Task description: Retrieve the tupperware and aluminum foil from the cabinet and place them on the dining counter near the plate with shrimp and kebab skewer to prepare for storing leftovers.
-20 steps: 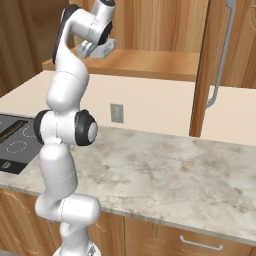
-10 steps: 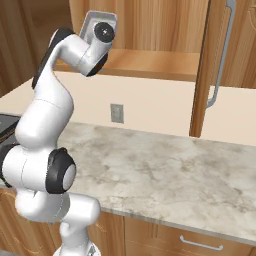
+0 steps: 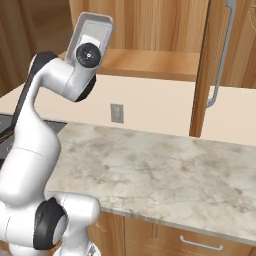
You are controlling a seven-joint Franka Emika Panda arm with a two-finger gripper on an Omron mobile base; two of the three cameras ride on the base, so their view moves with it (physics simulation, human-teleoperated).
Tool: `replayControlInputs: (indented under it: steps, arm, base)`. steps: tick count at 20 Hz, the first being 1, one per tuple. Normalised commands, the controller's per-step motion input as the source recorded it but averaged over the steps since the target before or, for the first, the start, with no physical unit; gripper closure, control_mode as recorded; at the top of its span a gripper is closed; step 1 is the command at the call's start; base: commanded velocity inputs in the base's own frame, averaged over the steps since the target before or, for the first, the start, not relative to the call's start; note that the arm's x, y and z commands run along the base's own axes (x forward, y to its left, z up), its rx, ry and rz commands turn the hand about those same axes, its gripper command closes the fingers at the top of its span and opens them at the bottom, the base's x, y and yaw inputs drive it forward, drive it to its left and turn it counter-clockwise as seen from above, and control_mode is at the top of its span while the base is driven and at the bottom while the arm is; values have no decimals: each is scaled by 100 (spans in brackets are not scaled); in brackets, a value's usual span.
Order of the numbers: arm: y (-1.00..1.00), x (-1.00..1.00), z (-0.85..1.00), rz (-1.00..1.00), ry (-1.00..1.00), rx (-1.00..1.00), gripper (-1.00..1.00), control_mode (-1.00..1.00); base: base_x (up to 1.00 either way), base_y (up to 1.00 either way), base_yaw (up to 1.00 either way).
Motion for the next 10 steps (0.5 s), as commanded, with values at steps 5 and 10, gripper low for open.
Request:
replayControlInputs:
  steps: [5, 10]
  arm:
    - [-47, -100, 44, 0, 23, -2, 100, -100]
    - [-11, -100, -66, 4, 43, -22, 100, -100]
  base:
    - [0, 0, 0]
    - [0, 0, 0]
